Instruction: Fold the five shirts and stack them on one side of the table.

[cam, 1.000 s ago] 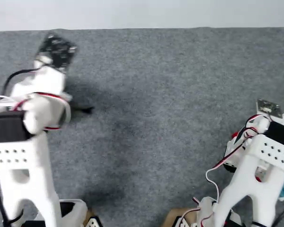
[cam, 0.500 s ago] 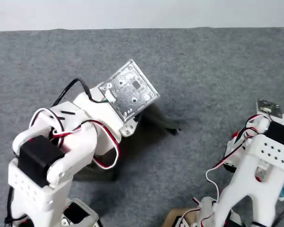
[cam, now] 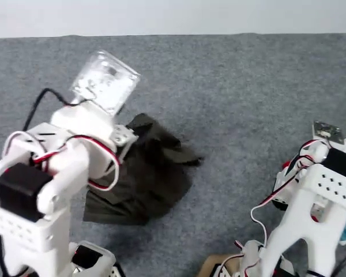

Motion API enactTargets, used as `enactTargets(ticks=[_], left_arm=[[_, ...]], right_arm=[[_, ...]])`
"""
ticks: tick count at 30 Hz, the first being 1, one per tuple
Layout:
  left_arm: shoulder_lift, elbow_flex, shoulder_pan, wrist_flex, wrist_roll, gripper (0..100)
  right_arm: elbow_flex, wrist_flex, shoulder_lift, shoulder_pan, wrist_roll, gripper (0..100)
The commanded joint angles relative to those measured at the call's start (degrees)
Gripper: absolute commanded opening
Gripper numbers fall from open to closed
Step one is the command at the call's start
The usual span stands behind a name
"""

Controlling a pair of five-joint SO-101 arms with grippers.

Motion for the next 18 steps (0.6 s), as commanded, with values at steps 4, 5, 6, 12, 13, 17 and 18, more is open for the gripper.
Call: enactTargets(ticks=[4, 5, 6, 12, 13, 17, 18], left_arm=[[-2.37, -1.36, -5.63, 0.53, 0.00, 22], [-2.20, -1.36, -7.74, 0.53, -0.44, 22], [-2.02, -1.27, -10.11, 0.53, -0.62, 22], [-2.02, 6.29, -27.52, -1.32, -2.46, 22], [-2.11, 8.22, -30.95, -1.67, -2.46, 22], [-2.29, 16.13, -44.75, -5.45, -2.73, 22], [-2.29, 17.80, -48.35, -6.77, -2.73, 22]], right_arm=[[-4.31, 2.07, -1.54, -1.45, -0.26, 1.2], [-5.54, 2.15, -1.63, -2.42, -0.26, 1.2], [-7.03, 2.15, -1.63, -3.74, -0.26, 1.2], [-19.52, 1.80, -0.92, -18.15, -0.26, 1.2], [-21.27, 1.89, -0.22, -20.97, -0.26, 1.2], [-26.02, 2.07, 5.14, -28.97, -0.26, 1.2], [-26.99, 2.07, 6.90, -30.46, -0.26, 1.2]])
